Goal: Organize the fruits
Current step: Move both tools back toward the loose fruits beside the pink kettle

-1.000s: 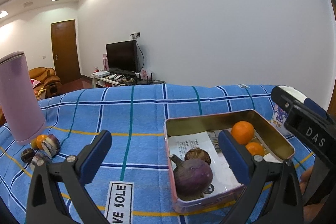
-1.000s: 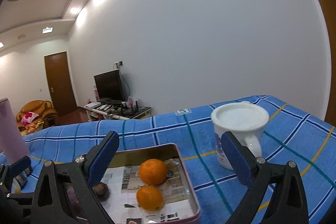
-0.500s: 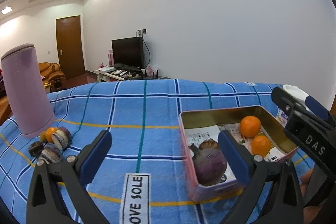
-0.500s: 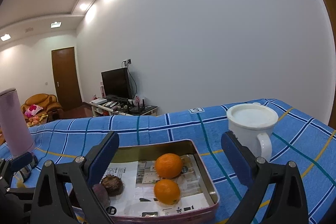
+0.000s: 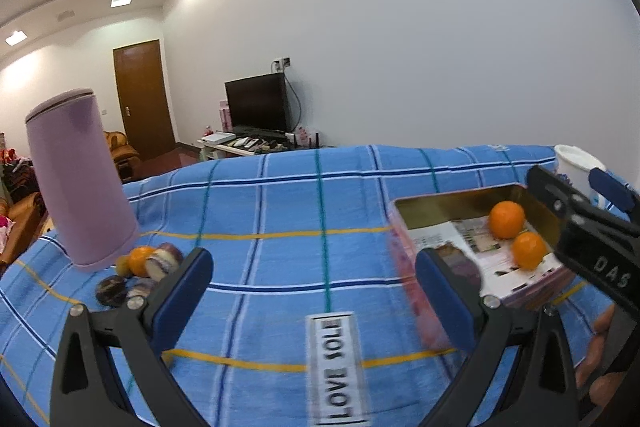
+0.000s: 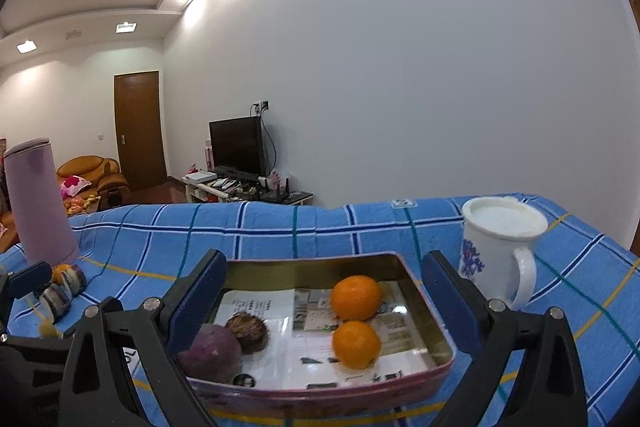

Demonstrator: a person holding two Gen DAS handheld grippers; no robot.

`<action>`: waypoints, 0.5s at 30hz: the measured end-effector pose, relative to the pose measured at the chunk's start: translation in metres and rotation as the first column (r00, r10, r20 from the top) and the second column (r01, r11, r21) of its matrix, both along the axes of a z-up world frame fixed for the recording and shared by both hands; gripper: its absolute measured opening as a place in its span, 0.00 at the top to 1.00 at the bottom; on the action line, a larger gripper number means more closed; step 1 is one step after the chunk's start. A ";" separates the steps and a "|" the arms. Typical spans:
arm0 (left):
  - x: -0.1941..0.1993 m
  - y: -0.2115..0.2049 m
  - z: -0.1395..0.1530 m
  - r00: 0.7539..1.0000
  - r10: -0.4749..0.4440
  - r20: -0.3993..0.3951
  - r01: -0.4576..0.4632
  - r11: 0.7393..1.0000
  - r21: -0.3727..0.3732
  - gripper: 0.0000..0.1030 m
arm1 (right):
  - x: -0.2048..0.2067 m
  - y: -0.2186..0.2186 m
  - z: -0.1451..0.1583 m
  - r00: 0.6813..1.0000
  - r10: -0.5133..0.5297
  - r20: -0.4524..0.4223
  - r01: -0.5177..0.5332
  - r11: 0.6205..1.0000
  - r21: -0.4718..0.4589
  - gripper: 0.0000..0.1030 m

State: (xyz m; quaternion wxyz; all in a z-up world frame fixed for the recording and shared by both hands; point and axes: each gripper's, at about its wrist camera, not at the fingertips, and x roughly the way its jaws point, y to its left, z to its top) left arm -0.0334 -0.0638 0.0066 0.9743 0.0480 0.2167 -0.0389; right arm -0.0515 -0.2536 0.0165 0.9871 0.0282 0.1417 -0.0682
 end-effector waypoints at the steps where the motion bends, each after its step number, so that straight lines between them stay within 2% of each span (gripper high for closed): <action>1: 0.000 0.005 0.000 1.000 0.007 0.002 -0.007 1.000 0.005 0.00 | 0.000 0.002 -0.001 1.000 0.002 -0.007 -0.002 1.000 0.009 0.04; 15: 0.001 0.063 0.001 0.997 0.070 0.033 -0.070 0.997 0.014 0.00 | 0.004 0.052 -0.006 0.995 0.073 -0.062 -0.072 0.997 0.023 0.04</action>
